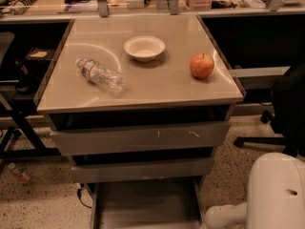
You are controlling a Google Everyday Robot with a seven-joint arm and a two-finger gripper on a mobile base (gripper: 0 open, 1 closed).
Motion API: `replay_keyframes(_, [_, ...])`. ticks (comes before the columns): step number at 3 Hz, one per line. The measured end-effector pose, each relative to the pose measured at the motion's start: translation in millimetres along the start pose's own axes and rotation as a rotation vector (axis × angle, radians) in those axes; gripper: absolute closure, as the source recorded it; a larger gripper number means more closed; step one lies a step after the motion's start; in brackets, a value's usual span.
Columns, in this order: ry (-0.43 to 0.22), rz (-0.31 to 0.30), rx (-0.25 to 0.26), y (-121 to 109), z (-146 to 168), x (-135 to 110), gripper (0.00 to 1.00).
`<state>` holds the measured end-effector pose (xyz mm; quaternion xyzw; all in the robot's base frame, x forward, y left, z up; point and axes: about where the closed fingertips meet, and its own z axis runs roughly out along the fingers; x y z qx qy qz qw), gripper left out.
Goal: Open bottom drawer
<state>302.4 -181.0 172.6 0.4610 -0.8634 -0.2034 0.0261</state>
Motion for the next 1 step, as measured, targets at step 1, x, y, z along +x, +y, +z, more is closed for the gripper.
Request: replay_keyframes(1, [-0.008,0.032,0.015,7.8,-5.3,11.1,0.00])
